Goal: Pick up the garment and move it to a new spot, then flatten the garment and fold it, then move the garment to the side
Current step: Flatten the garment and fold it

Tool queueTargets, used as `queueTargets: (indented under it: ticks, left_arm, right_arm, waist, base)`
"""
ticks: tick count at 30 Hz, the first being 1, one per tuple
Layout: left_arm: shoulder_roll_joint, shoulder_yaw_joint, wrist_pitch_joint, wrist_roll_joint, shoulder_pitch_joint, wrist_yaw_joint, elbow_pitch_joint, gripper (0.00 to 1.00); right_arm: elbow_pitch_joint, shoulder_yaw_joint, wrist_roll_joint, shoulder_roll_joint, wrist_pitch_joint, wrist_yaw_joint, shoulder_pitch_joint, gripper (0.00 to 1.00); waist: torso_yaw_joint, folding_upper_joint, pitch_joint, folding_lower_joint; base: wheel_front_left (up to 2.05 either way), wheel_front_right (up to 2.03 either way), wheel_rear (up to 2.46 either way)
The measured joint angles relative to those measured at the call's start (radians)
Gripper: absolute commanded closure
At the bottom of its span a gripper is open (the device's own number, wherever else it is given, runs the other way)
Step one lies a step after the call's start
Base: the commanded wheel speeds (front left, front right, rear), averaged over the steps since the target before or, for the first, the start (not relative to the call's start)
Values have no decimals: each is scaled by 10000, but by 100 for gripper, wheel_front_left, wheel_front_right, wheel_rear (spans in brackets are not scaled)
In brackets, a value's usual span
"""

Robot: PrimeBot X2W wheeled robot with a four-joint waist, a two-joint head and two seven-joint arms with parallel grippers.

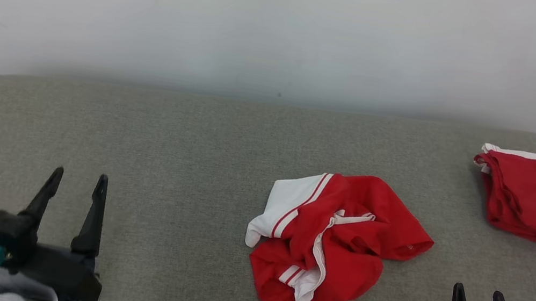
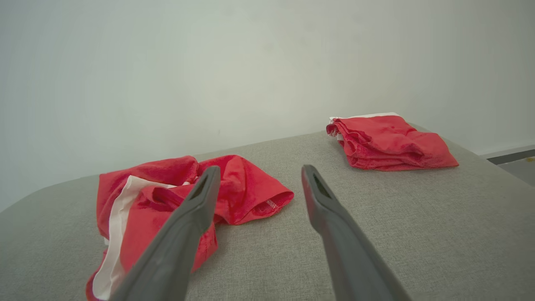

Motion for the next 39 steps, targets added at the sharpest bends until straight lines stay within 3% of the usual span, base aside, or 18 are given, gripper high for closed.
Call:
queueTargets:
  ticks: [9,19,29,39]
  left_arm:
    - [493,-813,1181,-117,-2584,-612,658,0]
    - [746,-2274,2067,-780,-4891,-755,1946,0]
    - [1549,-4591,3158,-2794,-5924,-759,3329,0]
    - [1921,-6094,4525,-4232,-6238,-775,4640,0]
  right_arm:
    - [307,293,130,13,-209,0,-512,0]
    - [894,548,339,176,-585,0,-1060,0]
    - [1434,715,570,274,-779,0,-1538,0]
    - [1384,736,610,376,-790,0,-1810,0]
  waist:
    - [-942,0,337,0]
    - [-2307,1,1060,1]
    - [-3512,1,1808,1]
    - [-4034,1,2371,0]
  base:
    - [0,0,0]
    - [0,0,0]
    - [0,0,0]
    - [0,0,0]
